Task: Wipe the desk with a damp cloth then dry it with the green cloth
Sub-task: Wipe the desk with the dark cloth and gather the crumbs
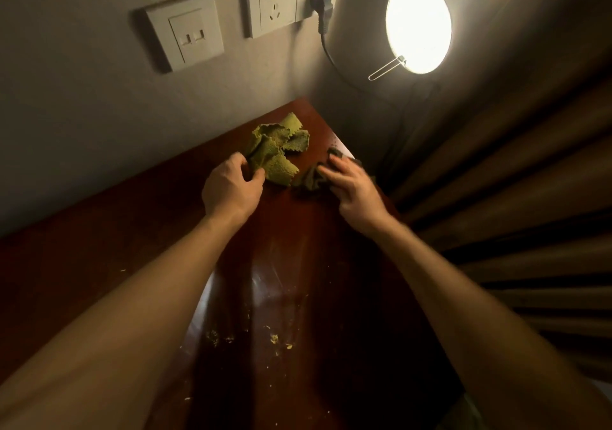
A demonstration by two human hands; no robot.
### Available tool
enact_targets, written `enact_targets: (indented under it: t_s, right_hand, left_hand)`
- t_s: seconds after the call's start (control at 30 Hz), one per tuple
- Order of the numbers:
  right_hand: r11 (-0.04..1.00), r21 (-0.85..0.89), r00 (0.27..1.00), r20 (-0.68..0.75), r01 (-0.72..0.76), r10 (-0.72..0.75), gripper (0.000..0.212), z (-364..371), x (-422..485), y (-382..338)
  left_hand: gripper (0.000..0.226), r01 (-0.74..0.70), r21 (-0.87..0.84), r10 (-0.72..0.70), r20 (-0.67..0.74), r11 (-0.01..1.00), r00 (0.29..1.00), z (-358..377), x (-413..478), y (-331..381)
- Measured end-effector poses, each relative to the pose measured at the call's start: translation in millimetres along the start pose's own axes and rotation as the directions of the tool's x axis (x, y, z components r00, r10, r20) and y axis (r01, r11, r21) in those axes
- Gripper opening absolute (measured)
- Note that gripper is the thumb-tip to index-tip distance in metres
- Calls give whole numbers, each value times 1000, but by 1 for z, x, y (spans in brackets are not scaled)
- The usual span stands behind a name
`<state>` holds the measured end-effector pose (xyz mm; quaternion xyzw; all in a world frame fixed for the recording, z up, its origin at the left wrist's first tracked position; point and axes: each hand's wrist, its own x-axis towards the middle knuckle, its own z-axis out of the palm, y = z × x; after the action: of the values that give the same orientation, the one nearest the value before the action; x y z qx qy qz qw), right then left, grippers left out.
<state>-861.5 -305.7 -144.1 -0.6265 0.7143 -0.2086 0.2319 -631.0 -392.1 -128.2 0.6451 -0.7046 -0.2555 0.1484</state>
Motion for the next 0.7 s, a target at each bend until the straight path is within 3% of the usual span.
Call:
enact_targets:
  t_s: [0.17, 0.37, 0.53, 0.7]
  right_hand:
    - [1000, 7, 1000, 13, -9, 9, 49, -11, 42, 1]
    - [1000, -14, 1000, 5, 15, -15, 57, 5, -42, -8]
    - [997, -39, 996, 53, 72, -70, 63, 33, -151, -27]
    - [995, -12, 991, 96, 96, -94, 58, 24, -131, -19]
  left_hand:
    - [42, -33, 38, 28, 124, 999, 992, -4, 4, 0]
    - [40, -104, -50, 113, 255, 993, 960, -5, -3, -14]
    - [32, -237, -96, 252, 191, 967, 949, 1, -26, -29]
    - [36, -384, -42, 386, 83, 922, 919, 12, -44, -43]
